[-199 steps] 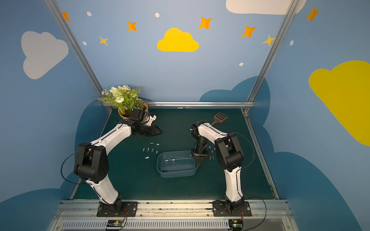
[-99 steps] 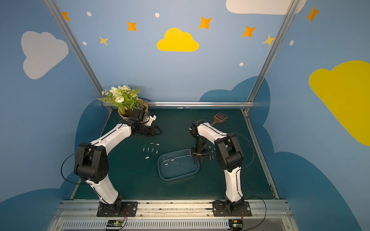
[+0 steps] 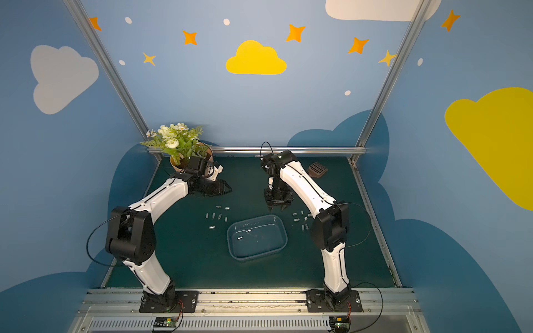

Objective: Take out the socket from the storage box
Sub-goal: Adjust the storage box at the center of the board, then pick up the socket head from the storage box.

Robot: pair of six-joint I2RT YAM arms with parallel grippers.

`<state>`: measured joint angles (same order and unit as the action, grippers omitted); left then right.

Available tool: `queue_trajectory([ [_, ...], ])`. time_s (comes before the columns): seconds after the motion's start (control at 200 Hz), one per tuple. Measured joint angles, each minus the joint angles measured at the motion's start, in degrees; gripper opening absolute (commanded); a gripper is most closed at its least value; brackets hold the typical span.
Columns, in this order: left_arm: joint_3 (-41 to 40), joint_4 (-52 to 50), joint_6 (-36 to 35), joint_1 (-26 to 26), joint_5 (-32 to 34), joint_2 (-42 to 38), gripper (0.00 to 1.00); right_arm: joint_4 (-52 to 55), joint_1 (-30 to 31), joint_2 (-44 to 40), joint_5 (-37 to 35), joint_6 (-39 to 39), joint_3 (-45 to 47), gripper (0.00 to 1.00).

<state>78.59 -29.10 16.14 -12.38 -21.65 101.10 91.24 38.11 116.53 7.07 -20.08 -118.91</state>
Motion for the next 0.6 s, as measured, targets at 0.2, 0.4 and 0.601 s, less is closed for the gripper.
queue_trajectory([
  [0.2,-1.97,2.51,1.44,-1.2,7.74,-2.86,0.51,-10.05,5.62,-1.77,-1.9,3.45,13.53,0.48],
  [0.4,-10.71,9.66,2.69,-3.65,14.8,-7.89,0.51,-27.69,6.82,-5.05,-4.13,5.09,33.03,0.47],
  [0.601,-14.8,10.8,3.08,-6.43,18.36,-12.31,0.52,-39.69,9.79,-5.14,-5.9,4.83,36.65,0.48],
])
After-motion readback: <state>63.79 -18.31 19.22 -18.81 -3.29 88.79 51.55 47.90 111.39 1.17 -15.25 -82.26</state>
